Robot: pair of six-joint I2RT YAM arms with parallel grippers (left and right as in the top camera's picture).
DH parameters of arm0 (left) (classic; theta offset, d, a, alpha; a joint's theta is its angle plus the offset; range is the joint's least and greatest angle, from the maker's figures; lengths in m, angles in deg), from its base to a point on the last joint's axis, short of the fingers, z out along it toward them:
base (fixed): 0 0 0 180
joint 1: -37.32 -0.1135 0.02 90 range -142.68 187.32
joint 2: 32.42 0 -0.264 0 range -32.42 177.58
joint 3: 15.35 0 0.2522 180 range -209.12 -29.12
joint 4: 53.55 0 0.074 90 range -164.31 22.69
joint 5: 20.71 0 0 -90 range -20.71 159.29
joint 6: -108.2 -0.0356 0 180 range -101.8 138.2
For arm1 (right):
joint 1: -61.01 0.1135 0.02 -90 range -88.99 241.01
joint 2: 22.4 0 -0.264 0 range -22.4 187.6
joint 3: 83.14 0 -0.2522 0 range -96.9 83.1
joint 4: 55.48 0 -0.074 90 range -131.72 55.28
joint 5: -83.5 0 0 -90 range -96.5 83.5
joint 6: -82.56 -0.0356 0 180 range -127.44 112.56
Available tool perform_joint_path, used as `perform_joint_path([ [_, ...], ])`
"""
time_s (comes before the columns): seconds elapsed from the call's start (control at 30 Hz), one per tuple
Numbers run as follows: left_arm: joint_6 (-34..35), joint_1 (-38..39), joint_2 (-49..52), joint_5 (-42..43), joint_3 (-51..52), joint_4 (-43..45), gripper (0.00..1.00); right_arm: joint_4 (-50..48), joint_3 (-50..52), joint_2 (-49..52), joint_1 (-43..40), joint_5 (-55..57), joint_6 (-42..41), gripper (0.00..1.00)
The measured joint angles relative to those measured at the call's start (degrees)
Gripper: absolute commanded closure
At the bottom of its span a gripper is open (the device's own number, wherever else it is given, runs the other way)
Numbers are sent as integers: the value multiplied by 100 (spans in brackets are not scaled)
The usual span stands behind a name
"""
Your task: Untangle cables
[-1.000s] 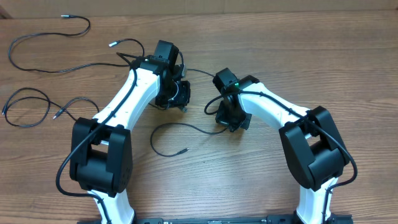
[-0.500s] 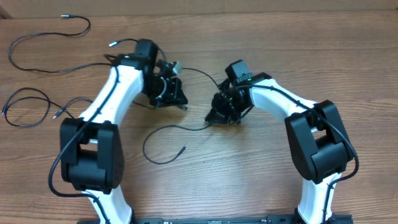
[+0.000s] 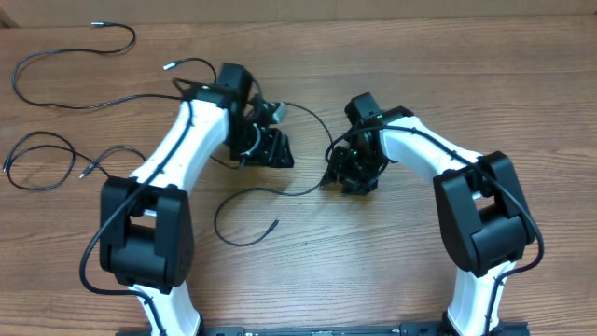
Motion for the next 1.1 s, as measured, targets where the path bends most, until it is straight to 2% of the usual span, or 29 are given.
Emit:
perform_joint_path([
  [0.03, -39, 111, 0, -76, 0, 20, 41, 164, -46, -4, -68, 24, 7, 38],
  [0.07, -114, 243, 2, -153, 0, 83, 41, 525, -138, -4, -278, 87, -2, 25],
  [0.1, -179, 446, 9, -273, 0, 179, 41, 732, -238, -4, -531, 136, -2, 0],
  [0.23, -256, 1078, 76, -778, 0, 470, 42, 1051, -544, -7, -1279, 219, 96, 0],
  [0.43, -61, 2100, 483, -2081, 0, 673, 43, 1156, -560, -7, -2328, 258, 140, 0],
  [0.67, 31, 2341, 907, -2774, -2, 839, 48, 1222, -560, -7, -2721, 297, 142, 0],
  [0.83, 66, 2282, 927, -3165, -2, 931, 67, 1045, -560, -7, -2719, 297, 142, 0],
  [0.93, 74, 2282, 933, -3185, -2, 933, 82, 990, -560, -7, -2719, 295, 144, 0],
  [1.0, 87, 2282, 946, -3180, -4, 933, 96, 979, -560, -7, -2719, 295, 144, 0],
  [1.1, 81, 2282, 981, -3206, -55, 927, 96, 953, -560, -7, -2719, 297, 146, 0],
])
